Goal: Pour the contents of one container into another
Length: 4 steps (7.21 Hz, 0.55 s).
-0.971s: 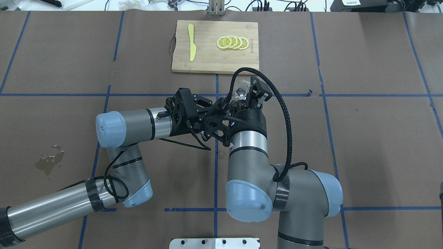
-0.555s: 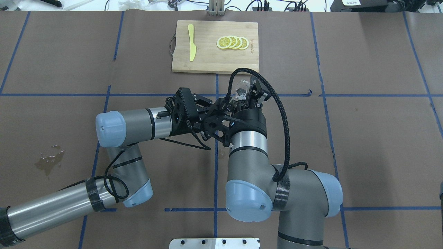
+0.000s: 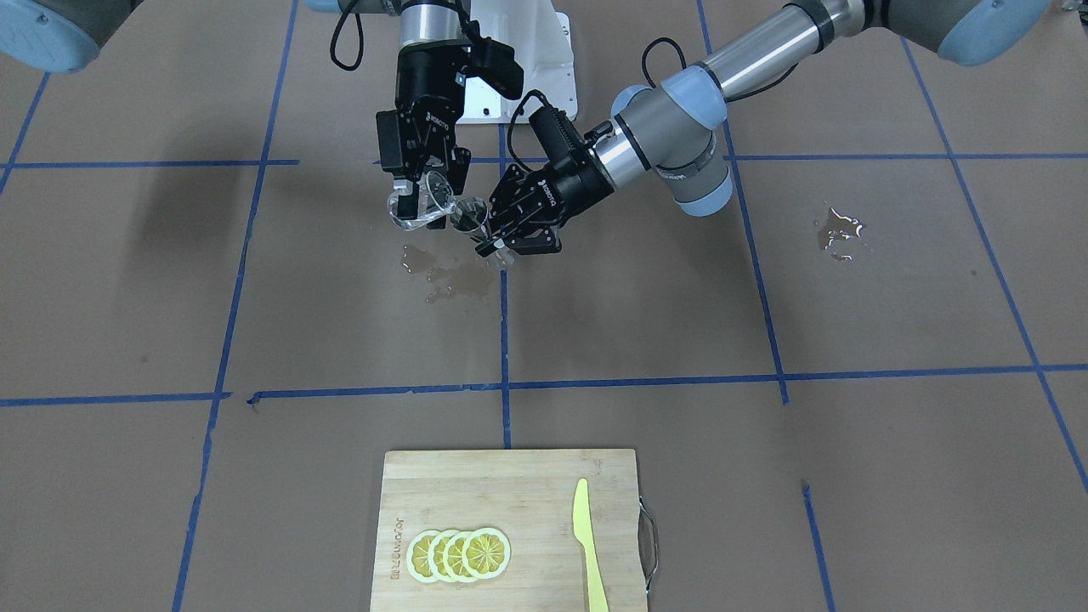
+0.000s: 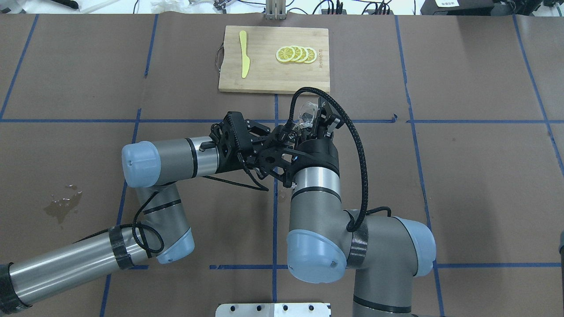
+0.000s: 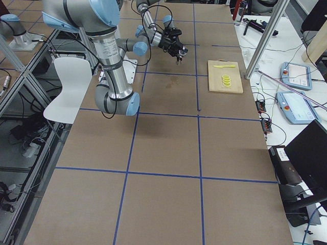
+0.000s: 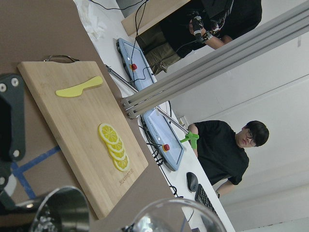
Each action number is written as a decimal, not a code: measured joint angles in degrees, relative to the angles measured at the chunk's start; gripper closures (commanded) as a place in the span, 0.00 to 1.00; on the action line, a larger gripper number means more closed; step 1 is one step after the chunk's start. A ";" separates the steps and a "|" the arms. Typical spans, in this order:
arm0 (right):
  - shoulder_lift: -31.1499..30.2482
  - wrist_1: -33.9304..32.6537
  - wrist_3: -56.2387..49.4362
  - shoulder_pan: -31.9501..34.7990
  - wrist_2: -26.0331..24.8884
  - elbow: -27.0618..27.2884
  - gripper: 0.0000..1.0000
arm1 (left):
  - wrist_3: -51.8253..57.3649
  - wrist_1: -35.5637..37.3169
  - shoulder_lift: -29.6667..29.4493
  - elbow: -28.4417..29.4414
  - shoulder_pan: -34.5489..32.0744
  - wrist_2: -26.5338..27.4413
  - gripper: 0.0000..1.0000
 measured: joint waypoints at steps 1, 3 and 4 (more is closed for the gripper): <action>0.02 -0.16 -0.13 0.00 -0.01 0.00 1.00 | 0.00 0.00 0.00 0.00 0.02 0.01 1.00; 0.02 -0.41 -0.45 -0.06 -0.04 0.00 1.00 | 0.00 0.00 0.00 0.00 0.02 0.03 1.00; 0.02 -0.55 -0.63 -0.08 -0.07 -0.01 1.00 | 0.00 0.00 0.00 0.00 0.03 0.03 1.00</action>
